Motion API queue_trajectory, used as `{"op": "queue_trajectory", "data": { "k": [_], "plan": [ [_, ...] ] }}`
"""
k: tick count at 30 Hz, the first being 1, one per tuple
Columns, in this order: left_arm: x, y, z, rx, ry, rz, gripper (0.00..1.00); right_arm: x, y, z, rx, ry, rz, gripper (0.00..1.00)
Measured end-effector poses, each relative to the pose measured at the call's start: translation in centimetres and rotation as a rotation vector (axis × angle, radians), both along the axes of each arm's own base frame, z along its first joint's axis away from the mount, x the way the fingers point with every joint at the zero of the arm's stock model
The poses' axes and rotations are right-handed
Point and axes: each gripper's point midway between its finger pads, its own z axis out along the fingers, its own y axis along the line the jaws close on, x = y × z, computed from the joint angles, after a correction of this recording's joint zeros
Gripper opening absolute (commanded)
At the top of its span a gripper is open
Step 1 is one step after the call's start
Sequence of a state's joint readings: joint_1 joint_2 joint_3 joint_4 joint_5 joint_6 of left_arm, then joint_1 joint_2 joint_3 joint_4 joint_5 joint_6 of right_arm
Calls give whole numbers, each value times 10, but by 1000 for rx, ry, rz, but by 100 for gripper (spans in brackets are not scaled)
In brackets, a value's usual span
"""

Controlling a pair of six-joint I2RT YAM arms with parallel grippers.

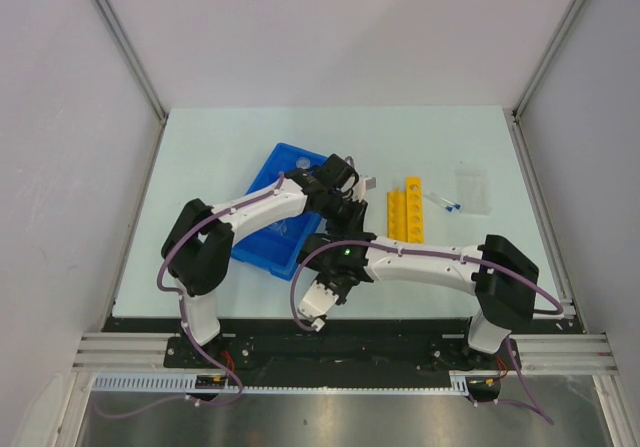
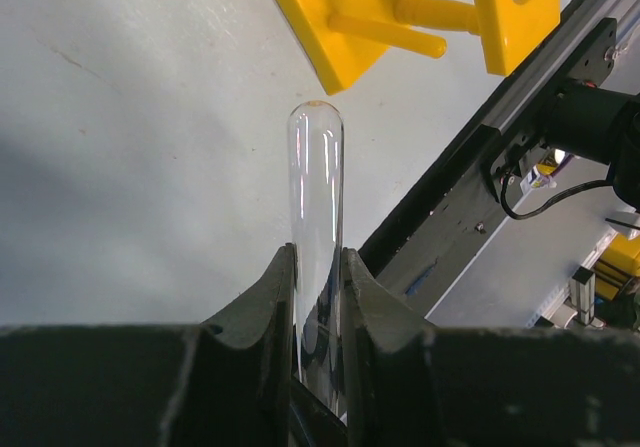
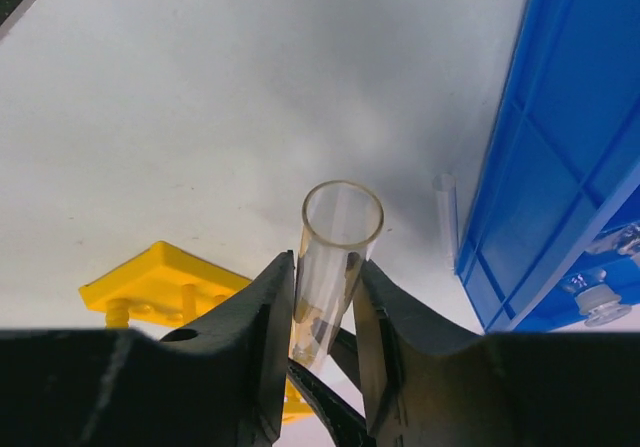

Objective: Organize the chemistry lab equipment

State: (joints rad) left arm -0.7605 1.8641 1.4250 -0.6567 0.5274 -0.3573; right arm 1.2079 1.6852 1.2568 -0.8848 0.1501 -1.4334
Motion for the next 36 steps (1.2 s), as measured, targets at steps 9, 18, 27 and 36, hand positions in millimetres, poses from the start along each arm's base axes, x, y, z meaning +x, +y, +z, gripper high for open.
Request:
{"op": "queue_trajectory", "data": {
  "k": [9,18,27,36],
  "plan": [
    [3,4,3,-3,1,17,26,-3,3,0,18,0,-19,14],
    [14,16,27,-52,-35,68,71,-14,10,-1,52,42,-31,14],
    [47,57,91,-200,-196,214,96,-32,27,27,171,166,-92,13],
    [55,143,192,-336,-608,439,100,-14,53,128,561,436,-282,15]
  ]
}}
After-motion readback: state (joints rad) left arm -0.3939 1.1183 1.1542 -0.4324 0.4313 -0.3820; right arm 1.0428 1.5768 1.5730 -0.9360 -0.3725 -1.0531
